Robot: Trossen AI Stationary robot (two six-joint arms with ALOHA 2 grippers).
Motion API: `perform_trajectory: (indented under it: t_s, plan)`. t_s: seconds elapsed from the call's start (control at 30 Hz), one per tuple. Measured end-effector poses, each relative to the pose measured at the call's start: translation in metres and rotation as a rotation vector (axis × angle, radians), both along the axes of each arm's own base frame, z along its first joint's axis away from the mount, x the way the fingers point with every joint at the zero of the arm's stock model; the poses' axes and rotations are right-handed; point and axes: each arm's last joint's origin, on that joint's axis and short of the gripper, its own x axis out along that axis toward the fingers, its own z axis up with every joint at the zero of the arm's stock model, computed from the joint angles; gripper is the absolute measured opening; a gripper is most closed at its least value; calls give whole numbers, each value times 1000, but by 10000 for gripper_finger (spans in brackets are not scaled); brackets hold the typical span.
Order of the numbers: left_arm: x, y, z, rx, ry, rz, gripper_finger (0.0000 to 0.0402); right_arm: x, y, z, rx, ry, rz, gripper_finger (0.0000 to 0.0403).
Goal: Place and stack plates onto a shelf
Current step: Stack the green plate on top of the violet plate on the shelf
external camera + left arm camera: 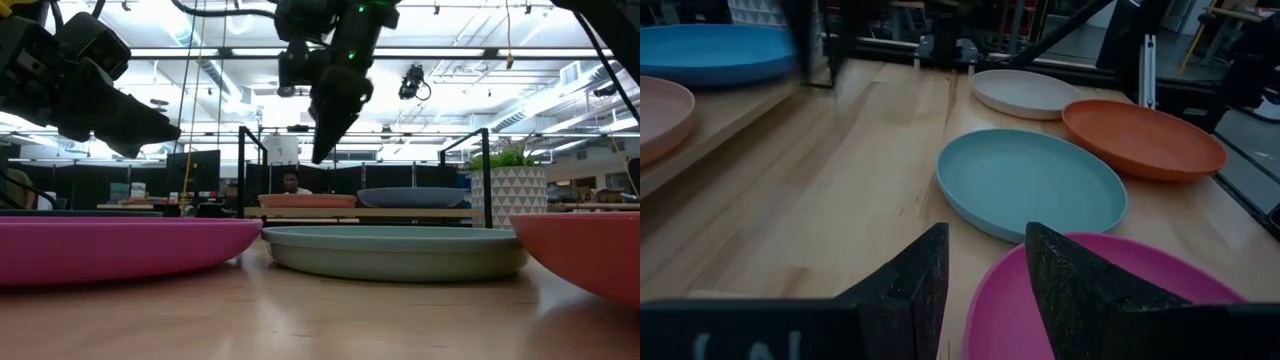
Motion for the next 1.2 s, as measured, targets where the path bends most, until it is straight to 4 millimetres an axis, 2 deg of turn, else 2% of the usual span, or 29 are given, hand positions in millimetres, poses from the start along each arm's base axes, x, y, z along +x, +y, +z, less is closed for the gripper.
perform_trajectory:
  t_s: [0.2, 0.47, 0.6, 0.77, 0.83, 0.93, 1.1, 1.2]
  plan:
    - [0, 0, 0, 41, 0, -8, 142, -9, 51, -4, 43, 90, 19, 68]
    - [1, 0, 3, 111, -23, -22, 142, -17, 95, -9, 81, 127, 0, 86]
    - [1, 0, 6, 132, -51, -26, 142, -22, 116, -11, 12, 115, 12, 103]
    - [8, -4, 20, 139, -129, -38, 142, -35, 139, -29, -116, 100, 32, 111]
    - [17, -10, 30, 158, -110, -98, 142, -43, 144, -35, -124, 71, 38, 112]
    - [32, -19, 36, 170, 80, -141, 142, -55, 147, -33, -149, 5, 28, 112]
    - [45, -24, 62, 93, 329, -58, 142, -78, 143, -22, -235, -114, -27, 112]
    - [48, -23, 74, -7, 402, 8, 142, -94, 136, -18, -279, -173, -74, 112]
